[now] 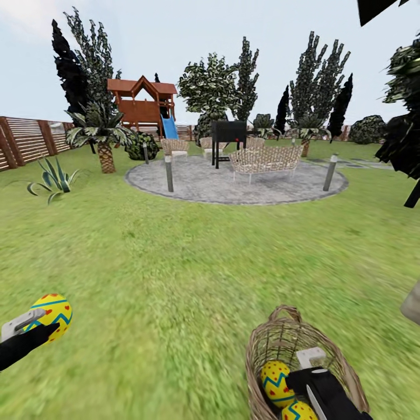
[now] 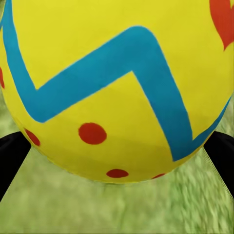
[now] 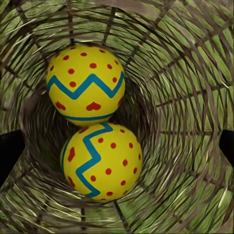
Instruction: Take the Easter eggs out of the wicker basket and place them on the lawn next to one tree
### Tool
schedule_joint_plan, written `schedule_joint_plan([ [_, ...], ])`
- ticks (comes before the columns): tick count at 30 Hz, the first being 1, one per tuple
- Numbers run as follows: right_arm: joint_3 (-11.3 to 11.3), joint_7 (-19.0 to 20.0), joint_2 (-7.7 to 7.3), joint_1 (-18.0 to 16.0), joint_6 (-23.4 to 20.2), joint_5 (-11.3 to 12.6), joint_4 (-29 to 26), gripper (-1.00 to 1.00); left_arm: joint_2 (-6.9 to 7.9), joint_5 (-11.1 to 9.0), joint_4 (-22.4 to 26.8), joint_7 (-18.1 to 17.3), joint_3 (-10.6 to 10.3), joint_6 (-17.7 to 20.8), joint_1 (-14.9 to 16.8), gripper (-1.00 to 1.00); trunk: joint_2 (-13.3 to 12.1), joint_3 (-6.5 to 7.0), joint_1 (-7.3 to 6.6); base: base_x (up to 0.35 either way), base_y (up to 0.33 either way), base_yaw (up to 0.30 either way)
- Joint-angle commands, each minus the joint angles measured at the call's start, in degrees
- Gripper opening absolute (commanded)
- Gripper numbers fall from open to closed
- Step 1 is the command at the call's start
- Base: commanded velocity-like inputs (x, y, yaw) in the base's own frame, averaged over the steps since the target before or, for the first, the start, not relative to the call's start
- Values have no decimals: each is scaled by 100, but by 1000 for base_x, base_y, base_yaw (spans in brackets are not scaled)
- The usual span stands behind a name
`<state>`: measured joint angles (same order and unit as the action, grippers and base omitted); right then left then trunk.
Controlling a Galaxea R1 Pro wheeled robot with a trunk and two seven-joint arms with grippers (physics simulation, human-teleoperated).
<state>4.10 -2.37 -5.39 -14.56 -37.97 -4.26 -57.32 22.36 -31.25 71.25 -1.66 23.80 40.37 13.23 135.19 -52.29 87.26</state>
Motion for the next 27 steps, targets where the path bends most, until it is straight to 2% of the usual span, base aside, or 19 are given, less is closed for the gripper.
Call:
schedule_joint_plan([
  [1, 15, -3, -6, -3, -36, -43, -13, 100, -3, -2, 3, -19, 10, 29, 4, -100, 2, -6, 2, 334, 15, 0],
  [3, 12, -1, -6, -3, -30, -40, -24, 100, -14, -2, 3, -17, 4, 25, 4, -100, 2, -6, 2, 328, 3, 0],
  [6, 5, -1, -16, -3, -30, -31, -44, 100, -125, 5, 9, -19, 2, 24, 4, -100, 2, -6, 2, 112, -5, 0],
  [8, 3, 0, -38, -3, -46, -8, -101, 100, -147, 5, 11, -19, 2, 24, 4, -100, 83, -42, 46, 15, -1, 0],
  [27, 3, -1, -32, -3, -79, 31, -129, 100, -153, -2, 69, -28, 15, 25, 4, -100, 806, -387, 444, 0, 0, 0],
])
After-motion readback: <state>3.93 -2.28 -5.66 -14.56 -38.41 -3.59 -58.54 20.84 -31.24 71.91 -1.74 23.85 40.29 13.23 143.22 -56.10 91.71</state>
